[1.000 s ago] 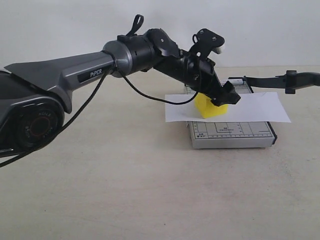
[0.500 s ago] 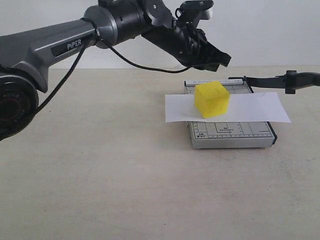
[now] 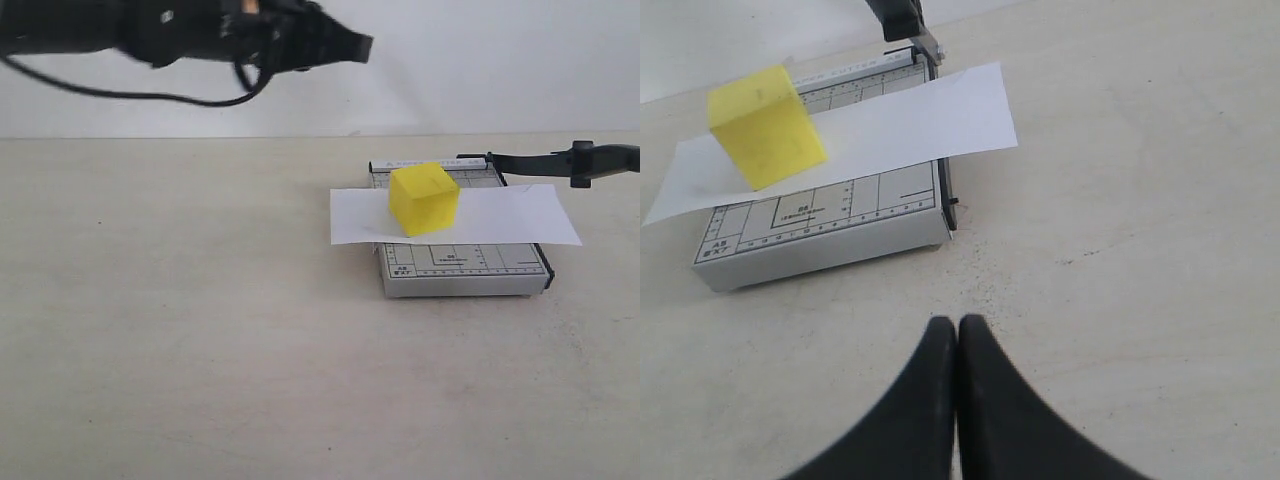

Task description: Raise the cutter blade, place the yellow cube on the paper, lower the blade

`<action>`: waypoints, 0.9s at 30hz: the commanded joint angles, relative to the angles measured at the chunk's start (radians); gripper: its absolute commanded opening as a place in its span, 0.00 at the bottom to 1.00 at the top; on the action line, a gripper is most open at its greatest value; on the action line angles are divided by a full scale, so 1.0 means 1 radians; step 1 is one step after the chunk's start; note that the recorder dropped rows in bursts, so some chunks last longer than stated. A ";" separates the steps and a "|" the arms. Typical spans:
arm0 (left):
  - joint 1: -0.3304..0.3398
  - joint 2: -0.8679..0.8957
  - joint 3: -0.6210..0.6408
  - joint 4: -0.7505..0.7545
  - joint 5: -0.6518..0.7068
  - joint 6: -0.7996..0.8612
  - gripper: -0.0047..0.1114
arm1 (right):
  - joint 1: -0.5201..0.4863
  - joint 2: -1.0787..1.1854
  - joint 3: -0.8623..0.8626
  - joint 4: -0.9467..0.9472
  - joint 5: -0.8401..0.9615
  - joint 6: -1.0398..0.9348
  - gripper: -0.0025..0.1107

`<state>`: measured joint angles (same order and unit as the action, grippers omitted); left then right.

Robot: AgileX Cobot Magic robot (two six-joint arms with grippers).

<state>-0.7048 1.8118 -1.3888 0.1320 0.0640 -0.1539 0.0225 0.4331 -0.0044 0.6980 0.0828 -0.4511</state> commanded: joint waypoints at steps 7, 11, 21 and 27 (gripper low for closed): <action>0.622 -0.586 0.529 0.048 -0.072 0.015 0.08 | -0.001 -0.002 0.004 -0.002 -0.006 -0.004 0.02; 0.744 -0.812 0.589 0.078 0.019 0.019 0.08 | -0.001 -0.002 0.004 -0.002 -0.004 -0.005 0.02; 0.781 -1.308 0.781 0.067 0.192 -0.014 0.08 | -0.001 -0.002 0.004 0.001 0.003 -0.001 0.02; 0.781 -1.396 0.935 0.067 0.306 -0.078 0.08 | -0.001 -0.002 0.004 0.001 0.005 -0.001 0.02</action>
<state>0.0723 0.4368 -0.5134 0.2044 0.3077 -0.1880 0.0225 0.4331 -0.0044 0.6980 0.0865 -0.4511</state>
